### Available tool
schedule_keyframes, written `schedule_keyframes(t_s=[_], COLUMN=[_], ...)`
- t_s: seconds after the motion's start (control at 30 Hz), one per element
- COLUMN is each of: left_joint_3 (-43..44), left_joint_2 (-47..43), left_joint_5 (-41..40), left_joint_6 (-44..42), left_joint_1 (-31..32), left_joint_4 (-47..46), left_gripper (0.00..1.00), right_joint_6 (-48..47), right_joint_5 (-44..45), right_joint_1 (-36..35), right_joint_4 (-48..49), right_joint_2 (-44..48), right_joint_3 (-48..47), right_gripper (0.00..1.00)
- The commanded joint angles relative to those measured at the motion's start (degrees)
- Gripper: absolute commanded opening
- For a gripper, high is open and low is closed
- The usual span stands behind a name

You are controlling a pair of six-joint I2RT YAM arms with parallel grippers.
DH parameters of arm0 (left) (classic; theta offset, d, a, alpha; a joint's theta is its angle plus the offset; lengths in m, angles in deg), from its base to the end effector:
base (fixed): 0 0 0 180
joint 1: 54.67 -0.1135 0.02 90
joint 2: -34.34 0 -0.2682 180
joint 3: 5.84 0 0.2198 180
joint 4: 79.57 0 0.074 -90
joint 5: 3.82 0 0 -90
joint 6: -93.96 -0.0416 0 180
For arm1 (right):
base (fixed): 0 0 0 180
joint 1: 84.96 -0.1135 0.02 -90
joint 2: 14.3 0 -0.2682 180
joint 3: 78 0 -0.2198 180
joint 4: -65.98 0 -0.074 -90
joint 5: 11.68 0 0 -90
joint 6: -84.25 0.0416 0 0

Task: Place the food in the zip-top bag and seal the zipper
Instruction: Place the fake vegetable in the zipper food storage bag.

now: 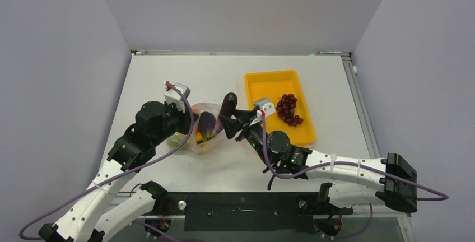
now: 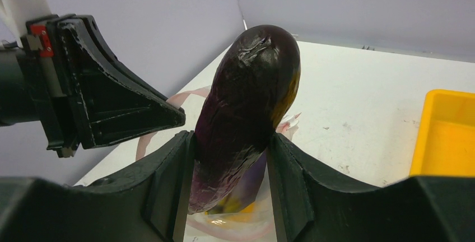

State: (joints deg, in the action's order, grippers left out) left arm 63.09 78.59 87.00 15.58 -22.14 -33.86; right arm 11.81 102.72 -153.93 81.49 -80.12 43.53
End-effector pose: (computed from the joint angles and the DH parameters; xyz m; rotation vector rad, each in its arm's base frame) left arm 0.1139 -0.0734 0.3509 0.3678 1.9396 -0.5227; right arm 0.1018 0.2168 0.3459 -0.3061 1.4781 0.9274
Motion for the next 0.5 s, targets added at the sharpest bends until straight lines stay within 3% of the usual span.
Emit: schedule_keyframes(t_s=[0.0, 0.47], left_joint_3=[1.8, 1.5], left_joint_2=[-1.0, -2.0], left_joint_5=[0.1, 1.4], left_joint_6=[1.1, 1.7], left_joint_1=[0.0, 0.0], left_joint_4=[-2.4, -3.2], left_gripper=[0.00, 0.00], right_joint_6=[-5.0, -16.6], right_joint_5=[7.4, 17.3], right_joint_1=[-2.4, -8.0], right_joint_4=[11.1, 41.8], right_joint_2=[-3.3, -19.0], right_joint_3=[0.4, 2.4], right_gripper=[0.05, 0.05])
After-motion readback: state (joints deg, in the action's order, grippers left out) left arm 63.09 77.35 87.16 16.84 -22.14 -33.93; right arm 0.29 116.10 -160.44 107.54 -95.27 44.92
